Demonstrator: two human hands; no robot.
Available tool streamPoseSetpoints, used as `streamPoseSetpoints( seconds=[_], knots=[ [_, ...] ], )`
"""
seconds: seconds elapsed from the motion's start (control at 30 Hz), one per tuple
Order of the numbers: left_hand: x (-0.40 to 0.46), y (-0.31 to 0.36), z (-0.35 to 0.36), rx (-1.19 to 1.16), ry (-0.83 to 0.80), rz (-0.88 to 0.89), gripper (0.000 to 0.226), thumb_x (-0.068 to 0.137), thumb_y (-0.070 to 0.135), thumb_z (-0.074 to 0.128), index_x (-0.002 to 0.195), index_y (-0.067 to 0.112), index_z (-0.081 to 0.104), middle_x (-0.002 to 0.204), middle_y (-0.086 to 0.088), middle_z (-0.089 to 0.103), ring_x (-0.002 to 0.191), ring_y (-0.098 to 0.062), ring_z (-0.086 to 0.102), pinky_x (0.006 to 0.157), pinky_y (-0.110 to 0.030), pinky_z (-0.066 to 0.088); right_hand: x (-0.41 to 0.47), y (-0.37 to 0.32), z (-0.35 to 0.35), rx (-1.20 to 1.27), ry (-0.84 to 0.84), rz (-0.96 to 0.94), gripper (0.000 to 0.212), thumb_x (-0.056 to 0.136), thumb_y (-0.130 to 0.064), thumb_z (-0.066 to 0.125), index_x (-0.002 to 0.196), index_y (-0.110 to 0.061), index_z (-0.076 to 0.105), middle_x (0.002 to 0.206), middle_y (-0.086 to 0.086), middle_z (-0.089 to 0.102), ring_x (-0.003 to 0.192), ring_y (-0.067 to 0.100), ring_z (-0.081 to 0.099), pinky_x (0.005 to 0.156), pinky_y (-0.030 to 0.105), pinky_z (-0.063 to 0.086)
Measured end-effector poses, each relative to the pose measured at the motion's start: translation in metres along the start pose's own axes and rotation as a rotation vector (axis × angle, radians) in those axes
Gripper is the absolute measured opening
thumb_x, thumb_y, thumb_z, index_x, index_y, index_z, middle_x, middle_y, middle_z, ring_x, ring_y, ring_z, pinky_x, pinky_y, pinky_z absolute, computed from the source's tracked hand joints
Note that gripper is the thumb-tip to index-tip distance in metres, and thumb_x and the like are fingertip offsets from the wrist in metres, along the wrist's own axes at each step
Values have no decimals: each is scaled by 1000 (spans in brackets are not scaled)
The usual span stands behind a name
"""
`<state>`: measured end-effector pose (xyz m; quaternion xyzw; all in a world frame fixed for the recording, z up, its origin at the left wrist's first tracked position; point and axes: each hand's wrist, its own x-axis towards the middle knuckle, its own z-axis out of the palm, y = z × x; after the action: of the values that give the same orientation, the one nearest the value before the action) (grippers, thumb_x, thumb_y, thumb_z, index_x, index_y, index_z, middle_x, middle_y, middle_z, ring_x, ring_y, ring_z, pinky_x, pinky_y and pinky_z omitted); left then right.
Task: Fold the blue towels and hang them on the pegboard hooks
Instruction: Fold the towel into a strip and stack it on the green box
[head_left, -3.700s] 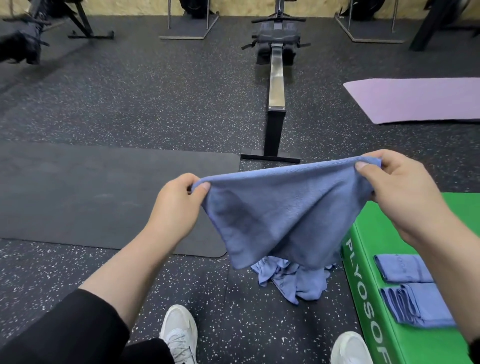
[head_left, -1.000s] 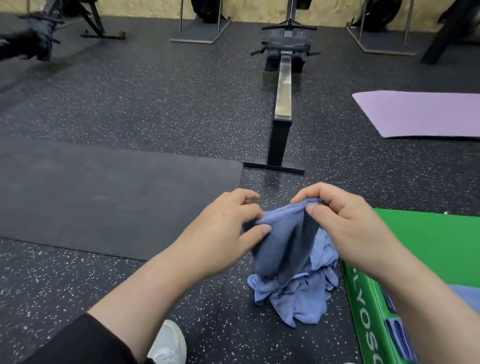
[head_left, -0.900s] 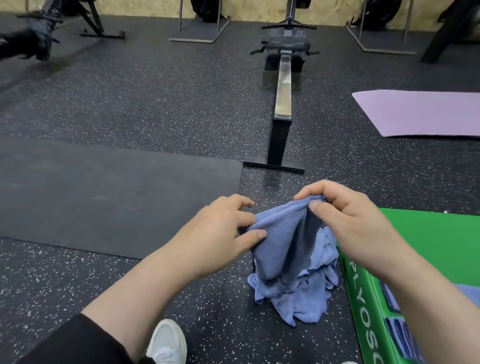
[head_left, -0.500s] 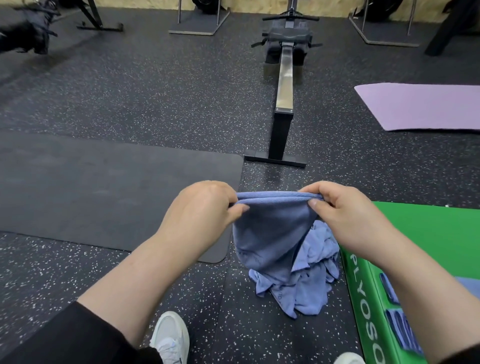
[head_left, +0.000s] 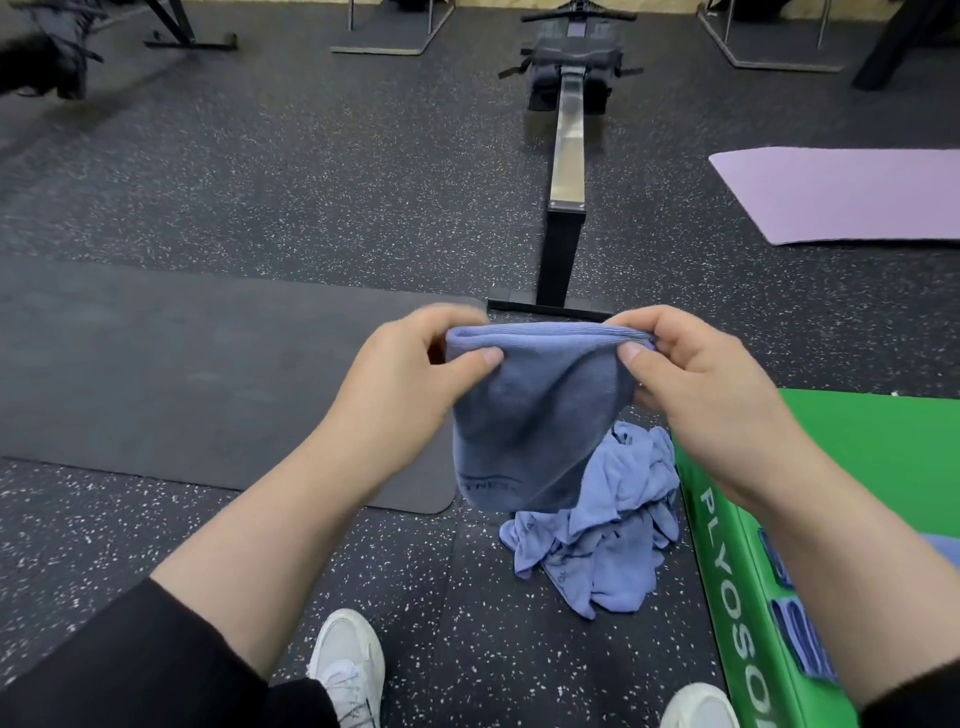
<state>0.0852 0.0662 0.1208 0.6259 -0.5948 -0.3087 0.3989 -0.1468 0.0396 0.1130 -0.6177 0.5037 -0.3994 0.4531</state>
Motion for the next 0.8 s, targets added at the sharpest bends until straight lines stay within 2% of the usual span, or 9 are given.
streamPoseSetpoints(
  seconds=[0.03,0.13,0.2,0.37,0.5,0.6,0.67,0.73,0.8],
  knots=[
    [0,-1,2,-9,-2,-33,4,90,27,72,92,29,73,82,4,72,73,-7,60,74,-29,50,1,0,0,5,0,10,28,102,-8,53,100,-29,71,95,-2,76,89,13,68,98,55,54],
    [-1,-8,11,-104,8,-134,16,85,36,67,78,22,71,69,2,64,68,-13,53,79,-44,57,2,2,1,0,6,40,24,102,-9,54,100,-26,71,97,2,77,90,23,71,97,59,52],
    [-1,-8,15,-95,15,-171,22,82,39,61,79,18,66,66,6,56,66,-15,47,74,-40,54,2,3,3,-23,-6,49,22,101,-9,55,100,-24,71,96,3,77,92,28,72,95,60,53],
    [1,-6,16,-117,64,-180,21,91,31,61,80,14,64,68,6,57,65,-12,46,66,-34,42,3,5,5,15,-6,40,20,100,-12,57,104,-26,70,98,3,77,92,21,71,96,59,53],
    [-1,1,15,-146,37,-144,19,93,26,61,79,15,66,66,8,59,64,-10,47,64,-31,40,3,4,5,-17,-93,41,27,89,-16,75,114,-25,68,101,-5,77,90,9,69,89,37,55],
    [-2,3,15,-91,42,-144,18,93,23,61,76,17,64,60,13,55,57,-6,43,55,-23,36,3,6,7,-257,-70,20,10,84,-28,78,92,-23,72,78,-17,71,70,-2,60,70,21,47],
    [-2,3,15,-4,39,-134,12,90,18,59,79,18,63,59,13,54,54,-6,41,52,-23,34,3,8,9,-337,-45,5,14,86,-30,74,81,-18,68,66,-15,62,59,-1,50,59,18,39],
    [-4,5,16,92,-5,-111,13,85,17,55,90,28,60,65,12,58,54,-3,45,52,-21,37,2,6,13,-364,-43,-8,15,88,-29,71,80,-17,65,66,-11,62,60,1,49,59,19,39],
    [-8,4,20,199,-94,-75,26,82,29,60,105,39,53,71,11,59,64,-2,53,60,-23,43,0,6,16,-379,-60,-10,14,89,-31,69,81,-20,64,73,-8,67,65,6,55,64,26,43]
  ],
)
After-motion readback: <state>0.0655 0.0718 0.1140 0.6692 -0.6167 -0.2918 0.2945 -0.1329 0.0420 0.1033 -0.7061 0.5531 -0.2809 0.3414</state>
